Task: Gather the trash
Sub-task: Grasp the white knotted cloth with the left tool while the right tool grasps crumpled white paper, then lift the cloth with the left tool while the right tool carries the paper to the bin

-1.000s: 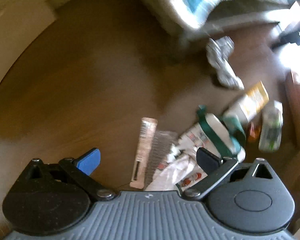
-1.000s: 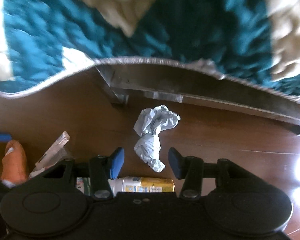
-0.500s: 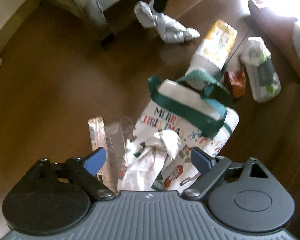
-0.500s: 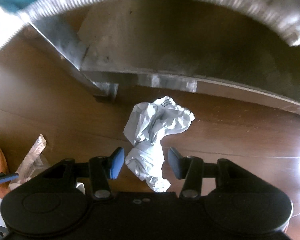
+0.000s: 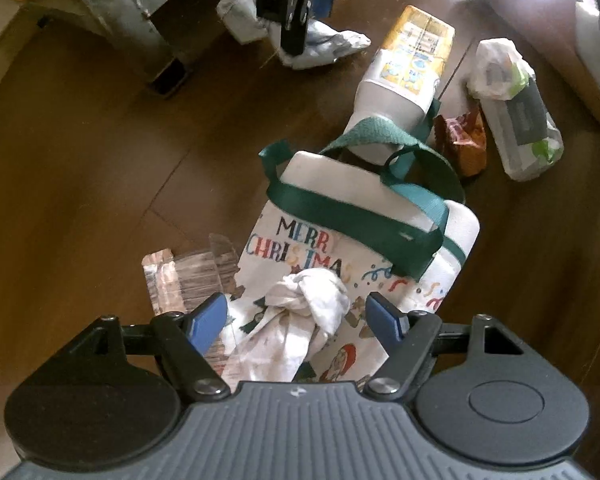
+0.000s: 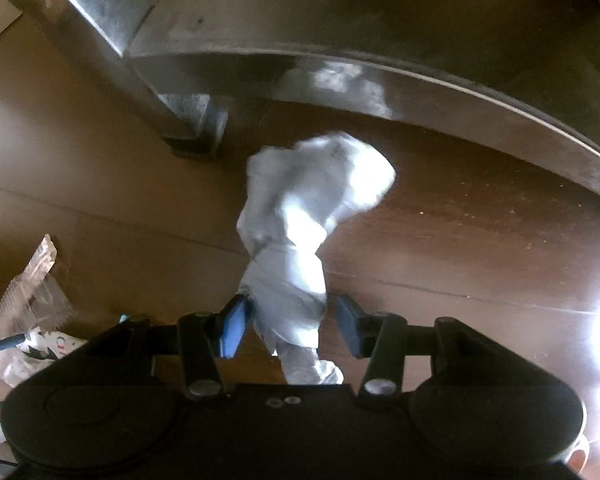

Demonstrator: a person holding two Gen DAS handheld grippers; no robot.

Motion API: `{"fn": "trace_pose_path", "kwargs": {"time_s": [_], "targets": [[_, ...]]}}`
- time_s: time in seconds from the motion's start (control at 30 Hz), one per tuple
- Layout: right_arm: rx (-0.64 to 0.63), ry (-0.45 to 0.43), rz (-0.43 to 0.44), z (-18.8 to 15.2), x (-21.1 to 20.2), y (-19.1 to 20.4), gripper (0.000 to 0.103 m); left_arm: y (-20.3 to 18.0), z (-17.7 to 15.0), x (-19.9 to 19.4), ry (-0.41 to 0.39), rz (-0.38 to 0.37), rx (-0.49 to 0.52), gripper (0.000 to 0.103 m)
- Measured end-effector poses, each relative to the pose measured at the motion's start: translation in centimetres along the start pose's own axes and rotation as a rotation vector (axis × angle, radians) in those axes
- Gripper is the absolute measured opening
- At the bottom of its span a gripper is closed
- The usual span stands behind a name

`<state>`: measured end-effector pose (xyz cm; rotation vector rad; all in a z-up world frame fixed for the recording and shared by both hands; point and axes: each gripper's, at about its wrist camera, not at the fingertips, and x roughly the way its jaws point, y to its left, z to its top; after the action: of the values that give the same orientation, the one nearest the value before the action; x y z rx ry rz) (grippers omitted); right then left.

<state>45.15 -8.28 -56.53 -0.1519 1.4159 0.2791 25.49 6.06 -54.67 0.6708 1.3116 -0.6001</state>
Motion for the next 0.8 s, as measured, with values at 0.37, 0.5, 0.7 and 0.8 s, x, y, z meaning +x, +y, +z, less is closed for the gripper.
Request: {"fn": "trace_pose_path", "kwargs": {"time_s": [0.37, 0.5, 0.7, 0.8], "targets": [[0.000, 0.019, 0.003, 0.4, 0.5, 0.0, 0.049, -1.4, 0.4, -1.7, -0.054, 0.018, 0.077, 0.074], [0.001, 0.020, 0.007, 0.5, 1.0, 0.0, 0.049, -1.8, 0.4, -0.2, 0.015, -0.022, 0.075, 0.072], [-0.031, -0.009, 0.003, 0.4, 0.7, 0.5, 0.022, -0.4, 0.1, 1.7, 0.084, -0.047, -0.017, 0.042], [-0.050, -0.012, -0.002, 0.3, -0.2, 0.9, 0.021, 0.1, 0.2, 1.8, 0.079, -0.055, -0.050, 0.032]]}}
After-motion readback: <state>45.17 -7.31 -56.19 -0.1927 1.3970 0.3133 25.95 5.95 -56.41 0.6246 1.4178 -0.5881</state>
